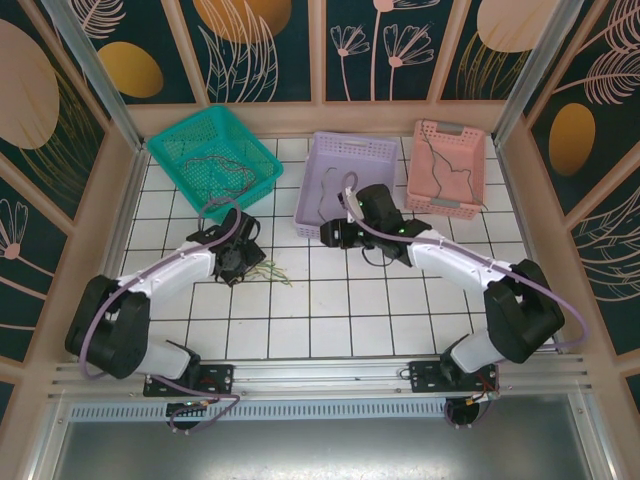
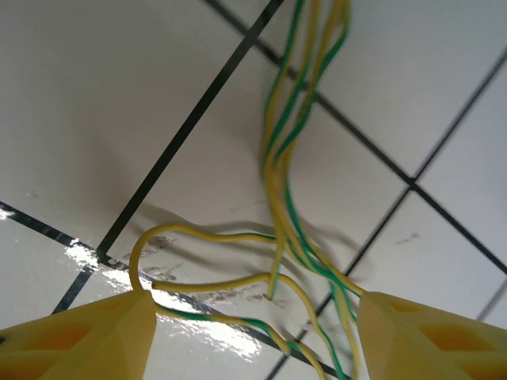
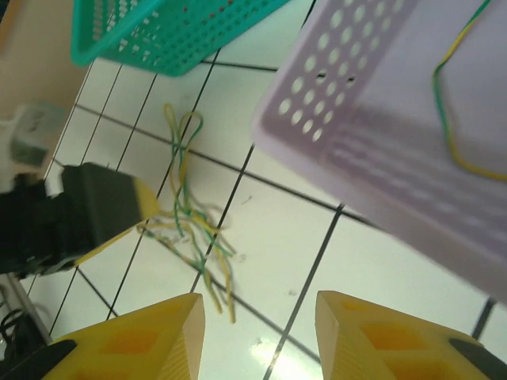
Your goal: Untangle the cables
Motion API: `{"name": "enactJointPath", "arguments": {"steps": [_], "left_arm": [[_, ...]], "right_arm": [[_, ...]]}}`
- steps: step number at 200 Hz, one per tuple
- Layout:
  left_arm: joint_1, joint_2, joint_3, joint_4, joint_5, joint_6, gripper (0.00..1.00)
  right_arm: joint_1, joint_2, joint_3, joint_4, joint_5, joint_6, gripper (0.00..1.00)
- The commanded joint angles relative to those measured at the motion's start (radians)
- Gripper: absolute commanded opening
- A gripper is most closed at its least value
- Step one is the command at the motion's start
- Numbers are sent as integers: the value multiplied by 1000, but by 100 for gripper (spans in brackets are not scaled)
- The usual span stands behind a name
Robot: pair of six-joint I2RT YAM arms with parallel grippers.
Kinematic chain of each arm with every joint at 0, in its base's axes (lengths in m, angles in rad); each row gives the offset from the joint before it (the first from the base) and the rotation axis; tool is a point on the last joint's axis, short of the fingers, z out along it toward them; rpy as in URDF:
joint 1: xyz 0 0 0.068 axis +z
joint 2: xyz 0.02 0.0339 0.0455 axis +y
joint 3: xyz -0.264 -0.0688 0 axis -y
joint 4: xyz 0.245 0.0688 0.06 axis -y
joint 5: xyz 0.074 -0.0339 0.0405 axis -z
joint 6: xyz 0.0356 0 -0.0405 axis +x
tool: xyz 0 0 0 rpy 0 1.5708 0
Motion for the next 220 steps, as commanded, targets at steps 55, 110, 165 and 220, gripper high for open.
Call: {"name": "enactJointPath", "arguments": {"steps": [55, 110, 165, 220], "left_arm": [[10, 61, 45, 61, -103, 2, 46], [9, 123, 25, 142, -69, -17, 44], [9, 112, -83, 294, 16, -88, 0], [-12, -178, -188, 487, 225, -43, 0]], "right_arm": [[42, -51, -32, 73, -22, 34, 40], [43, -45, -45, 75, -36, 34, 40], [42, -59, -63, 73, -39, 39, 40], [25, -69, -74, 69, -89, 30, 39]]}}
